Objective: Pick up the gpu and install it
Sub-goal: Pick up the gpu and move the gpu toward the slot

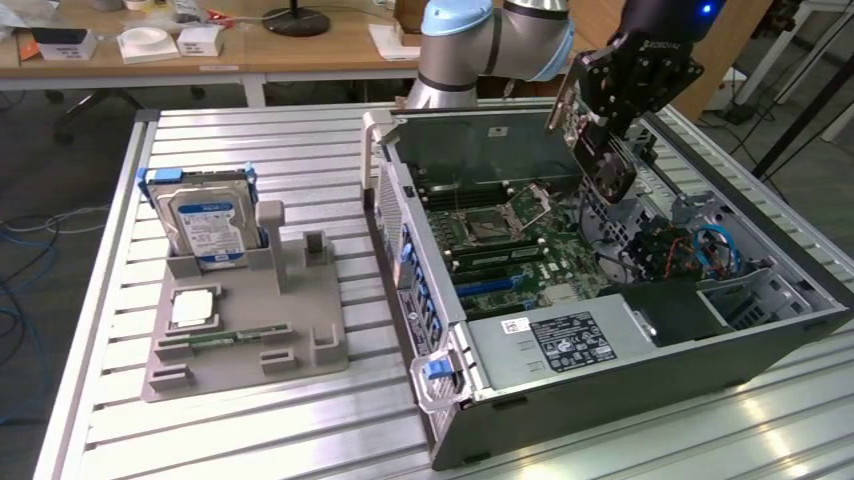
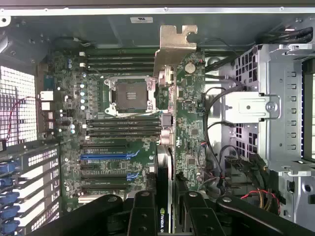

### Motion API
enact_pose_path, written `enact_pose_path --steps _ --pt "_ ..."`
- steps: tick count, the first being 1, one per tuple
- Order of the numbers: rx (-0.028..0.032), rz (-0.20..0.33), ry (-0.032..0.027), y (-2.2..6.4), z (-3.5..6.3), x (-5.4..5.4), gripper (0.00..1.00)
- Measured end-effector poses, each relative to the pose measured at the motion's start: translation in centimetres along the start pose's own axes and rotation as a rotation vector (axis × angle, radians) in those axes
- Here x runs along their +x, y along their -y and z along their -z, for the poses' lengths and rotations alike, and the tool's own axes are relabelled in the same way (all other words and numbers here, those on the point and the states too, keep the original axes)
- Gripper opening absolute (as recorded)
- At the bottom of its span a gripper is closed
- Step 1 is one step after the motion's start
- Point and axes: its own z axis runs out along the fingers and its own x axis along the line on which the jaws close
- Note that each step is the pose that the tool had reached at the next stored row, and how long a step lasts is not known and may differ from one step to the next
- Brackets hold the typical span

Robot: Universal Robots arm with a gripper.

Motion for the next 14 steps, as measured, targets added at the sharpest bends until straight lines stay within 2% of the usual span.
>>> enact_pose_path --steps 14 --pt "0.0 0.0 0.0 0.0 0.0 0.0 0.26"
